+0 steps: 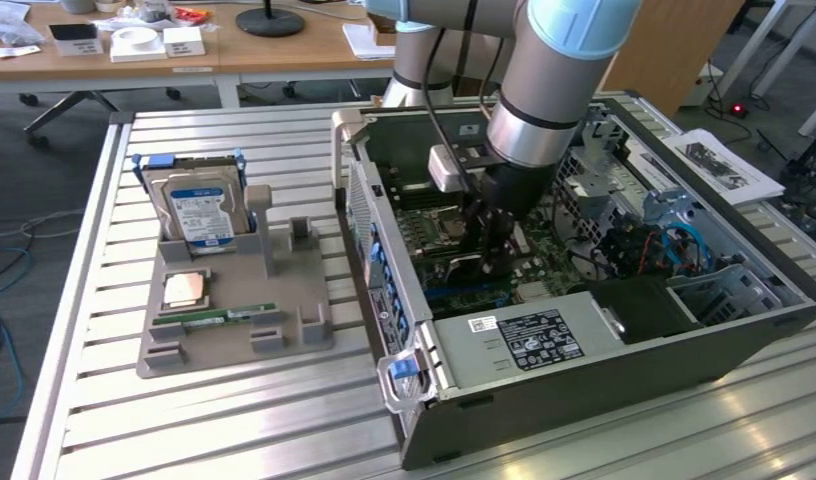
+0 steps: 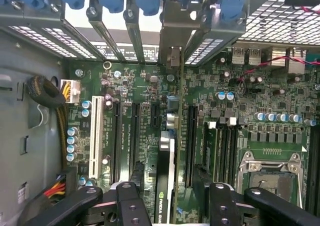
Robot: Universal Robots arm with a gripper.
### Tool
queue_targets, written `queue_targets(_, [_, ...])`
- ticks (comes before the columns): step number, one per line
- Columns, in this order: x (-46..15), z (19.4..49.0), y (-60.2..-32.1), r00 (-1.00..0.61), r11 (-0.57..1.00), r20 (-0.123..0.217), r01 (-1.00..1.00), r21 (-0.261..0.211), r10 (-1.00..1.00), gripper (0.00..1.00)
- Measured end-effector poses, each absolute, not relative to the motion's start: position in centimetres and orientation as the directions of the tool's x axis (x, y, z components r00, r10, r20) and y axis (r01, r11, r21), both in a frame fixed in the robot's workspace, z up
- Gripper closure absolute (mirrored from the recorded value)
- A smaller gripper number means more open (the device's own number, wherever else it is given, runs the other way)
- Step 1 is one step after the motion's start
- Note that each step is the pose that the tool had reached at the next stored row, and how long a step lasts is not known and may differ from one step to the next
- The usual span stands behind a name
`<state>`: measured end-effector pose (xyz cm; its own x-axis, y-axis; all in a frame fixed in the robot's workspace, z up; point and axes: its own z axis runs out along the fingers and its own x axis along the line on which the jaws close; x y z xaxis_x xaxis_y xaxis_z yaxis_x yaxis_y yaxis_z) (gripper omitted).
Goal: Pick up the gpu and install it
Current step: 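Insert the gpu into the slot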
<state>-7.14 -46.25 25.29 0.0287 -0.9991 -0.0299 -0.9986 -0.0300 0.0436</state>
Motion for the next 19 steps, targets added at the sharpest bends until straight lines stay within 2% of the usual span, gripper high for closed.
queue_targets(12, [-7.72,25.57,-46.25,0.032,-0.033,-0.039,-0.999,0.013,-0.999,0.48])
queue_targets(19, [-7.94,25.56,-46.26,0.032,-0.033,-0.04,-0.999,0.012,-0.999,0.48])
